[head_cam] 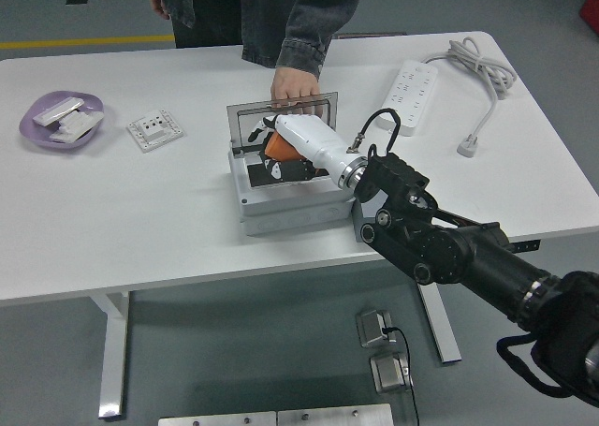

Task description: Pick up the cylinder from the cube,place it in the box,flap close box

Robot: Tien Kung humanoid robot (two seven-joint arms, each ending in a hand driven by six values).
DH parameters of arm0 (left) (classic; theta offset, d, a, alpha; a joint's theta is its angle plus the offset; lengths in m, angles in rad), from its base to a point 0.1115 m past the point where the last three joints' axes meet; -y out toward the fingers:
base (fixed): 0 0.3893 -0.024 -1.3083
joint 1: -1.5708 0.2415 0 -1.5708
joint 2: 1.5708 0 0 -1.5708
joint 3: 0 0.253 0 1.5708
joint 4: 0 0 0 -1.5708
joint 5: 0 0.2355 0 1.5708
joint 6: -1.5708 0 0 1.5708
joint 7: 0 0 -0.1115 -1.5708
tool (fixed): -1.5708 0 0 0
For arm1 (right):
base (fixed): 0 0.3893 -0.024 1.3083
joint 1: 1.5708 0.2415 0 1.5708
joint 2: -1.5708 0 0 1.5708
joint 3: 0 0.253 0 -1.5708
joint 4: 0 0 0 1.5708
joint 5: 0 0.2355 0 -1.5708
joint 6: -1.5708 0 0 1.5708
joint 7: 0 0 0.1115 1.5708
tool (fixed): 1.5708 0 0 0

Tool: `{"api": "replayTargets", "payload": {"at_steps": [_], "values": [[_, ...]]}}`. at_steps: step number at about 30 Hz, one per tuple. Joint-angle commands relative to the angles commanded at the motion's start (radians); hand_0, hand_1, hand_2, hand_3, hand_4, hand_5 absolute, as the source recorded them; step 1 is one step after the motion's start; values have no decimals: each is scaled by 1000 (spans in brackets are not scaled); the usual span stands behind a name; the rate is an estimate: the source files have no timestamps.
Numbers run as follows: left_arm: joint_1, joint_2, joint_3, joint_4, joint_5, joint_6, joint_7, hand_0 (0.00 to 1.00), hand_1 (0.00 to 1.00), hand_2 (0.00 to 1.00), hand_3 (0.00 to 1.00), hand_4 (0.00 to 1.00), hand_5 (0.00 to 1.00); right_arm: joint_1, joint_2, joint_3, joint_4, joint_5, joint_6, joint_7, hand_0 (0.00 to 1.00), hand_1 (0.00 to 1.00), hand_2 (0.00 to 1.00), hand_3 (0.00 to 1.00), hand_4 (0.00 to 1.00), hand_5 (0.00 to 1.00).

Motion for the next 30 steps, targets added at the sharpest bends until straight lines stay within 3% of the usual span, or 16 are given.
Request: {"api": "replayTargets", "payload": {"at_steps": [1, 6, 7, 12, 13, 18, 19, 24, 25, 30], "values": [[-1, 0, -1, 0, 2, 0, 0, 651, 647, 572, 666, 675, 141, 3, 0, -2, -1, -5, 4, 2, 198, 377, 583, 656, 2, 2], [-3, 1, -2, 0, 4, -1, -1, 651, 647, 572, 666, 675, 141, 13, -4, -5, -2, -28, 28, 7, 198, 377, 583, 656, 2, 2], [-3, 0, -1, 0, 4, -1, -1, 650, 647, 573, 666, 675, 146, 13, -6, -5, -2, -30, 31, 7, 373, 495, 606, 682, 2, 2], [-1, 0, 3, 0, 3, -2, 1, 650, 647, 573, 666, 675, 146, 13, -11, -4, -3, -35, 44, 13, 373, 495, 606, 682, 2, 2], [-1, 0, 3, 0, 3, -2, 1, 650, 647, 573, 666, 676, 148, 13, -12, -3, -3, -36, 45, 14, 411, 526, 627, 713, 247, 63], [-4, 1, 0, 0, 10, -5, -3, 650, 647, 573, 666, 676, 148, 11, -16, 3, -6, -36, 48, 18, 411, 526, 627, 713, 247, 63], [-4, 1, 0, 0, 11, -6, -5, 650, 647, 573, 665, 676, 152, 10, -18, 3, -7, -36, 49, 18, 535, 568, 656, 820, 745, 175], [-6, 1, -1, 0, 14, -9, -9, 650, 647, 573, 665, 676, 152, 9, -24, 5, -10, -32, 51, 20, 535, 568, 656, 820, 745, 175], [-6, 1, 0, 0, 14, -9, -10, 649, 647, 573, 665, 676, 153, 8, -25, 6, -10, -32, 51, 20, 552, 570, 659, 833, 813, 203], [-7, 1, -2, 0, 18, -11, -10, 649, 647, 573, 665, 676, 153, 6, -27, 11, -13, -31, 52, 21, 552, 570, 659, 833, 813, 203]]}}
